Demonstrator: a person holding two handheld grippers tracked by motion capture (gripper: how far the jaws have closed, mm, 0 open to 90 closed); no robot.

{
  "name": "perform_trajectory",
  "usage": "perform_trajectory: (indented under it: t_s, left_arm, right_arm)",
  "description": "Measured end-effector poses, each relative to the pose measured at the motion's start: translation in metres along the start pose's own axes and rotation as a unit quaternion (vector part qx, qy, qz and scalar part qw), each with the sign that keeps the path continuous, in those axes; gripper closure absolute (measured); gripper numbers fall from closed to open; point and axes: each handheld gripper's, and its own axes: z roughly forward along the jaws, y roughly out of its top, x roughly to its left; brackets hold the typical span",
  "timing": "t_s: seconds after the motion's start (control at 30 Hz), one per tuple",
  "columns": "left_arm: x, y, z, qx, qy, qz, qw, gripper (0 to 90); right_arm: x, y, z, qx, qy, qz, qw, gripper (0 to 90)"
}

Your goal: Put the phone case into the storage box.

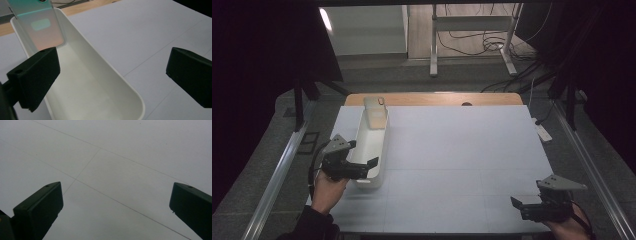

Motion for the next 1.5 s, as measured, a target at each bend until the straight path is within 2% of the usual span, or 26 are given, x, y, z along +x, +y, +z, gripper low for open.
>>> perform_trajectory:
  t_s: [0.33, 0.77, 1.13, 1.5]
  left_arm:
    - [-0.010, -0.011, -0.015, 0.000, 0.001, 0.001, 1.0000, 0.0]
    - [-0.023, -0.026, -0.027, 0.011, 0.010, 0.015, 0.9998, 0.0]
    - [-0.027, -0.038, -0.039, 0.009, 0.006, 0.004, 0.9999, 0.0]
    - [-0.028, -0.053, -0.053, 0.011, 0.014, -0.008, 0.9998, 0.0]
  right_arm:
    - [0.000, 0.000, 0.000, 0.000, 0.000, 0.001, 1.0000, 0.0]
    - [0.000, 0.000, 0.000, 0.000, -0.001, 0.002, 1.0000, 0.0]
    - [0.000, 0.000, 0.000, 0.000, -0.002, 0.002, 1.0000, 0.0]
    - [0.001, 0.000, 0.000, 0.002, -0.005, 0.002, 1.0000, 0.0]
